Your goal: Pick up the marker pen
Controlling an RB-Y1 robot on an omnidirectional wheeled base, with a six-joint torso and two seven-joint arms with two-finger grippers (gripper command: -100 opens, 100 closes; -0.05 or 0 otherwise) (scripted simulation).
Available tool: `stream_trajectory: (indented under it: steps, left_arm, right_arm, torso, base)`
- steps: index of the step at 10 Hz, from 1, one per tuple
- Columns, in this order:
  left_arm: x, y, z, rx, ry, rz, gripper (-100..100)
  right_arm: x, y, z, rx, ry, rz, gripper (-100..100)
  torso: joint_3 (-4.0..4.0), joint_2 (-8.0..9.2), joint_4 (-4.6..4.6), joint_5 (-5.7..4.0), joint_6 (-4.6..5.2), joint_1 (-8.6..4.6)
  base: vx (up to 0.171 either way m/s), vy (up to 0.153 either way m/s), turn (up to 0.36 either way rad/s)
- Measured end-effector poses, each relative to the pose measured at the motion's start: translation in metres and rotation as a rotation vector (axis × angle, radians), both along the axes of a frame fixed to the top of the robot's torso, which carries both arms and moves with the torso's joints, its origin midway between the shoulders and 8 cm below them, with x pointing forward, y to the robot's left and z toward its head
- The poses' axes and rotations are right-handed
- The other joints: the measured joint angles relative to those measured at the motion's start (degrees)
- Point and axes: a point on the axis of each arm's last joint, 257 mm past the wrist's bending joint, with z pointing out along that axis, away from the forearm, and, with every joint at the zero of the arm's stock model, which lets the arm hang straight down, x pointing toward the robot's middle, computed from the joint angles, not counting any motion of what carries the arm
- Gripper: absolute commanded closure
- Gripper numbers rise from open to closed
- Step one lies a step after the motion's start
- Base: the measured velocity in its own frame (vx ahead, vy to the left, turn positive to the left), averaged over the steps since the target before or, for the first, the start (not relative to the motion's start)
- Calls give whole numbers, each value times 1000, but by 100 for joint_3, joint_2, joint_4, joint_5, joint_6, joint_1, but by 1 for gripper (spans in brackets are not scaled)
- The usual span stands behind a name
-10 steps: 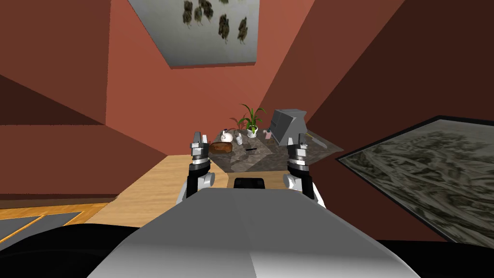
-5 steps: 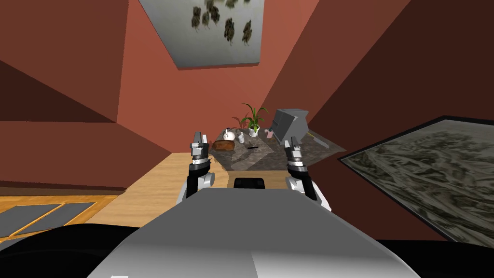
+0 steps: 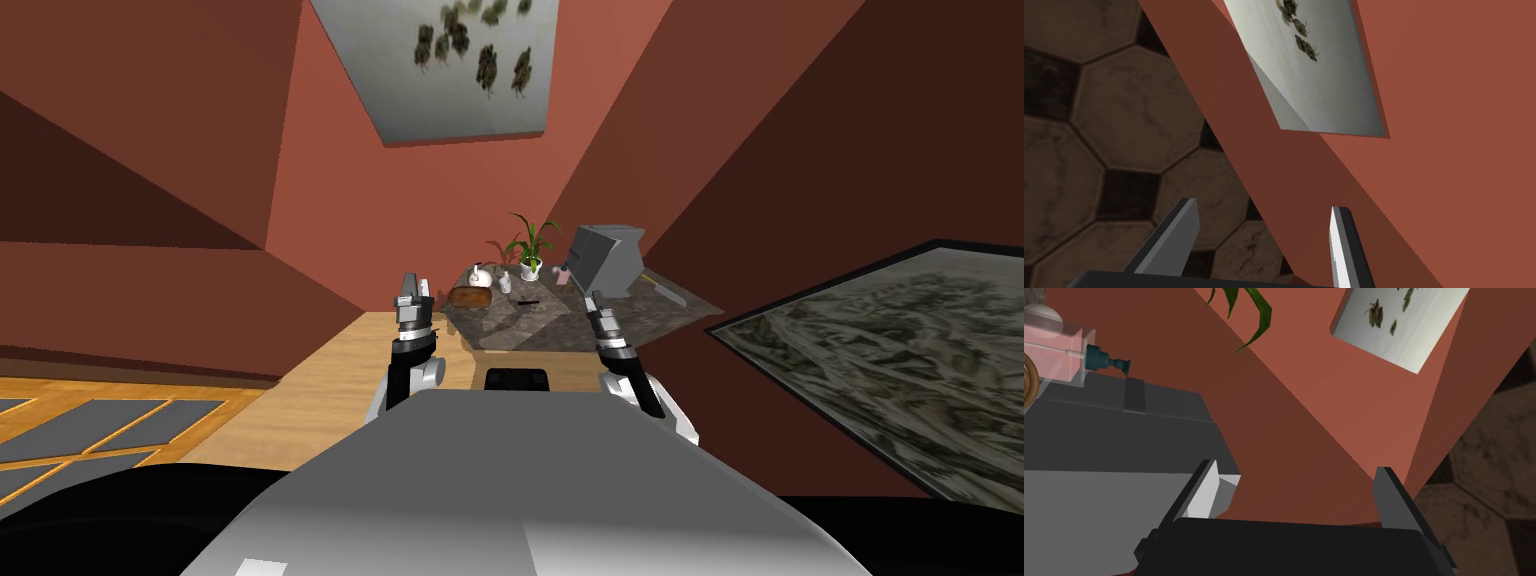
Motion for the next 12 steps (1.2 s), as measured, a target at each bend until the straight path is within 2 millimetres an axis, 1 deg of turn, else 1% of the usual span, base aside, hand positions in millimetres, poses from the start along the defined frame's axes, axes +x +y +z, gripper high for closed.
stream_trajectory:
  steps: [1,2,3,4,5,6,7,10,11,12]
  left_arm:
    - [0,0,0,0,0,0,0]
    - [0,0,0,0,0,0,0]
    - [0,0,0,0,0,0,0]
    - [0,0,0,0,0,0,0]
    - [0,0,0,0,0,0,0]
    - [0,0,0,0,0,0,0]
    - [0,0,0,0,0,0,0]
    - [0,0,0,0,0,0,0]
    - [0,0,0,0,0,0,0]
    - [0,0,0,0,0,0,0]
  right_arm:
    - [0,1,-13,-33,29,11,-100]
    - [-1,2,-20,-60,45,20,-100]
    - [-4,3,-34,-93,74,31,-100]
    - [-5,4,-40,-121,91,41,-100]
    - [-5,1,-54,-156,122,50,-100]
    - [-6,0,-59,-186,140,61,-100]
    - [-8,-2,-75,-224,174,71,-100]
    - [-17,-9,-103,-327,246,103,-100]
    - [-20,-9,-122,-369,280,116,-100]
    - [-24,-13,-132,-404,303,125,-100]
  torso:
    - [2,5,0,0,-1,2]
    - [2,3,1,0,0,2]
    - [5,9,1,1,0,8]
    - [3,5,2,1,0,2]
    - [3,6,1,1,-1,5]
    - [1,2,1,1,0,1]
    - [1,2,0,1,-1,6]
    - [3,4,1,1,1,5]
    - [6,12,2,1,-1,10]
    - [3,4,2,2,2,7]
  base:
    - [-68,36,49]
    - [-87,53,75]
    - [-72,36,56]
    - [-75,47,116]
    - [-64,36,51]
    - [-64,52,99]
    - [-65,48,61]
    - [-82,57,95]
    - [-66,57,56]
    - [-58,81,135]
